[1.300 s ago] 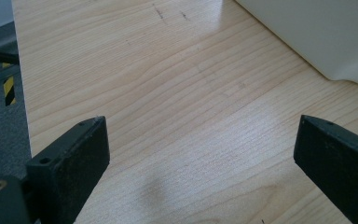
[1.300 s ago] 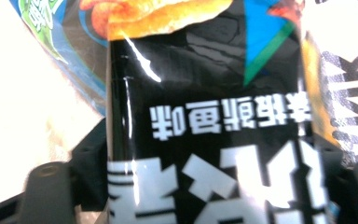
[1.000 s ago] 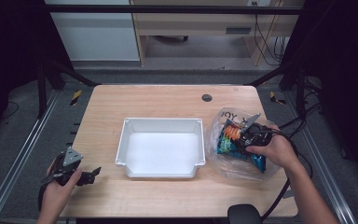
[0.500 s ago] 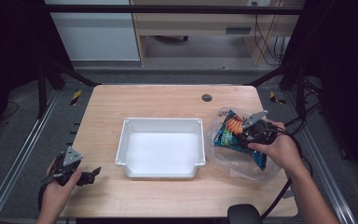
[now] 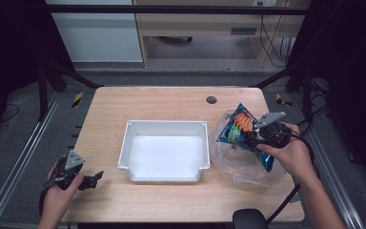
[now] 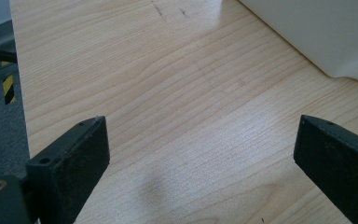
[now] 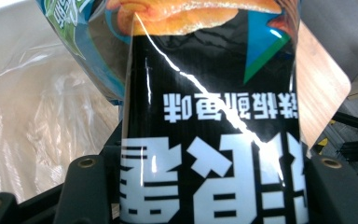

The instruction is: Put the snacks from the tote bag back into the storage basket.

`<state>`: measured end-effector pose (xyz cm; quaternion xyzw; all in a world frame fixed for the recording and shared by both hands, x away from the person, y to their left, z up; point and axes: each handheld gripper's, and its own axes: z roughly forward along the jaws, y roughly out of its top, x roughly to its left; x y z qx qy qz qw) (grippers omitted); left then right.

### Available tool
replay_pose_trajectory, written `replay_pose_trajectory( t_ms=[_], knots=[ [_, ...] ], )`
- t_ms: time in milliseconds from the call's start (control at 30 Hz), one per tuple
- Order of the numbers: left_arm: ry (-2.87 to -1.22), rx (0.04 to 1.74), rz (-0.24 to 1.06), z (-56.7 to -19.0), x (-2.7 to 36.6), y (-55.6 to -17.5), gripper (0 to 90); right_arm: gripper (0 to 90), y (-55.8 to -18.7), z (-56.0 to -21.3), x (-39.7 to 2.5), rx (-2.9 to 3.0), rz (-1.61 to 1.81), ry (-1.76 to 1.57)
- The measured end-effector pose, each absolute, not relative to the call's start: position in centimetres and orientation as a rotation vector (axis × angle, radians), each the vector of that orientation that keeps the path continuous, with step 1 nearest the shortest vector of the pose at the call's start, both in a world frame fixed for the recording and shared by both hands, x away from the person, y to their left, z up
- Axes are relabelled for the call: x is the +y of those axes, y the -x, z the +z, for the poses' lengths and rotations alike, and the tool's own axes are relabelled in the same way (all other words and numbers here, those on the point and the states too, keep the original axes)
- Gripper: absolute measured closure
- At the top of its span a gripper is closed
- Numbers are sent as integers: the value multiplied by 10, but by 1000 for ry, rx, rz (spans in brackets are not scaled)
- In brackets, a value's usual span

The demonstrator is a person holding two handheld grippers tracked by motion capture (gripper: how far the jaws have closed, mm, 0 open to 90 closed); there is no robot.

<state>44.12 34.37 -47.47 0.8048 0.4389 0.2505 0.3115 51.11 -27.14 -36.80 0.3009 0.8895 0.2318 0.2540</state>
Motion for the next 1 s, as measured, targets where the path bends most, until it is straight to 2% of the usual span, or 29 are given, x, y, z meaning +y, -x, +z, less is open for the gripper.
replay_pose_trajectory(
  t_ms=[1000],
  knots=[
    [-2119, 1165, 665, -474, 345, -441, 30, 419, -494, -337, -264, 2308, 722, -770]
  ],
)
